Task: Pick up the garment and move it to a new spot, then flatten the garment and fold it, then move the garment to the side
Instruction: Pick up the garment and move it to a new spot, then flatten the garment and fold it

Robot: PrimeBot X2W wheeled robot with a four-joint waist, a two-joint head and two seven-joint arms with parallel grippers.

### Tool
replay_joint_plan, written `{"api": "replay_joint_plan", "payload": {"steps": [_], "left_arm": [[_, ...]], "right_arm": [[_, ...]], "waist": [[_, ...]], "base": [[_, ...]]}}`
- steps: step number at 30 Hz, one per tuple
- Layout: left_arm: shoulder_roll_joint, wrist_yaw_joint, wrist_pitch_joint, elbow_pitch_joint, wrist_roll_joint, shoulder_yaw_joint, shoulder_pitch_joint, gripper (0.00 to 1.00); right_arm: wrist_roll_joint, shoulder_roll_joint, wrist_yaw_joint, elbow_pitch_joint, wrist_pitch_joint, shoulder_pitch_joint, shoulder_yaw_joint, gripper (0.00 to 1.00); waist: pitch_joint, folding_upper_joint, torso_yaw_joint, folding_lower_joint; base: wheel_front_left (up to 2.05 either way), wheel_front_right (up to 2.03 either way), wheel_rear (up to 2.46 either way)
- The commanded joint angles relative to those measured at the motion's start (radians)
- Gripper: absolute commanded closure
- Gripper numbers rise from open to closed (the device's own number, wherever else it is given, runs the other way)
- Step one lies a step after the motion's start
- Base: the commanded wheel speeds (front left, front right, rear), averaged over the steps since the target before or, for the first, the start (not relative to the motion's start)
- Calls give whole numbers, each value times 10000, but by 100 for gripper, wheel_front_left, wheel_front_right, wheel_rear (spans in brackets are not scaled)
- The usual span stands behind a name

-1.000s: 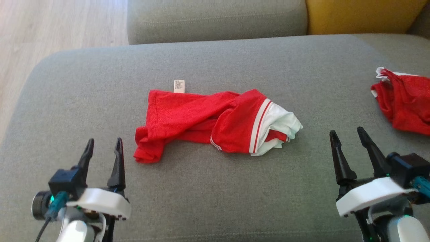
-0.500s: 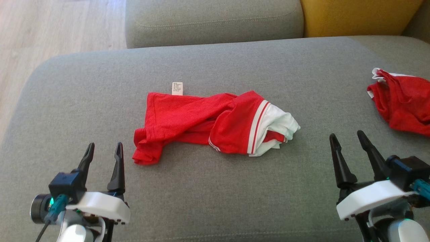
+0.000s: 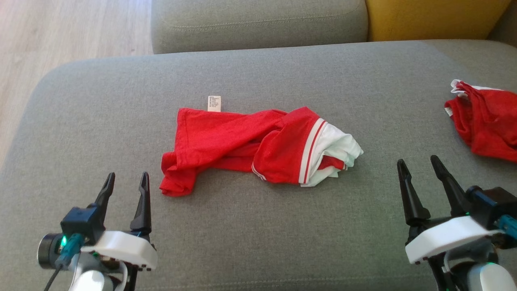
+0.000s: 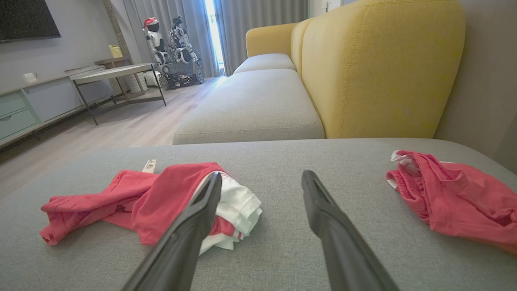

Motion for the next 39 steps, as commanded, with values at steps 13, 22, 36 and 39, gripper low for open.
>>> {"api": "replay_joint_plan", "payload": {"steps": [13,22,36,39], "left_arm": [[279,0,-6,-390,-16,114,-801,0],[51,-944,332,862,-44,-688,-2191,0],[151,-2067,386,2665,50,-1424,-3476,100],[198,-2116,368,2377,74,-1486,-3469,100]], "right_arm": [[-121,-101,33,-569,-21,-481,68,0],[-125,-82,33,-678,-120,-988,253,0],[-40,-15,33,-351,-416,-1329,248,0],[-29,-1,33,-322,-434,-1303,193,0]], "waist": [[408,-1,78,0],[1511,-1,-5,0],[2117,-1,-297,0],[2066,-1,-254,0]], "base": [[0,0,0],[0,0,0],[0,0,0],[0,0,0]]}}
